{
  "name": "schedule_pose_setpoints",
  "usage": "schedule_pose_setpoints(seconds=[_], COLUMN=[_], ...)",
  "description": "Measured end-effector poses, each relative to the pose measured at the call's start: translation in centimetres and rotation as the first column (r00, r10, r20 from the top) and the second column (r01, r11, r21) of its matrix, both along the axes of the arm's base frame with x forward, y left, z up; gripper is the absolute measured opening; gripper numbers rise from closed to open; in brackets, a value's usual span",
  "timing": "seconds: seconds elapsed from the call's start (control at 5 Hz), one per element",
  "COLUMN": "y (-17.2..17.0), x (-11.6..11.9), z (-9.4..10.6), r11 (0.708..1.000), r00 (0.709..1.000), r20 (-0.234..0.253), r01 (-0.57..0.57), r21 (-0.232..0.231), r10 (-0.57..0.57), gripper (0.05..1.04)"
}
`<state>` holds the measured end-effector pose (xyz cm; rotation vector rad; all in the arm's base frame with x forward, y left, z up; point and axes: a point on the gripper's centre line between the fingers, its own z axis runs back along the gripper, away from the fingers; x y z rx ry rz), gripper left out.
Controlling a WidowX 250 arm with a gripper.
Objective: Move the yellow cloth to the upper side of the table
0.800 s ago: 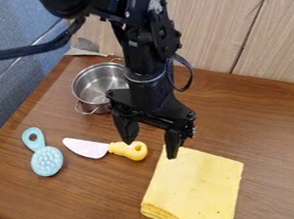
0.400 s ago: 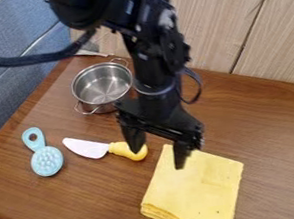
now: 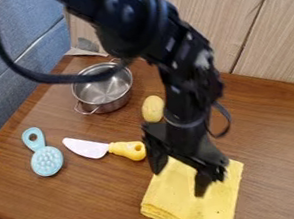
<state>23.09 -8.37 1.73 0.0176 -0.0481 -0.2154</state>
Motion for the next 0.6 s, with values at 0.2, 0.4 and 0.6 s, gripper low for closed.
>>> schedule_pose_setpoints(seconds=[0.2,0.4,0.6], y=[-0.4,0.2,0.3], x=[-0.7,-0.7,-0.2], z=[-2.1,-2.9,-3.1], r11=[0.999,1.0,1.0], r00=[0.999,0.999,0.999], r20=[-0.042,-0.048,-0.047], r01=[0.034,0.025,0.015], r21=[-0.028,0.001,-0.014], r10=[-0.035,-0.025,-0.015], gripper=[1.001,1.001,1.002])
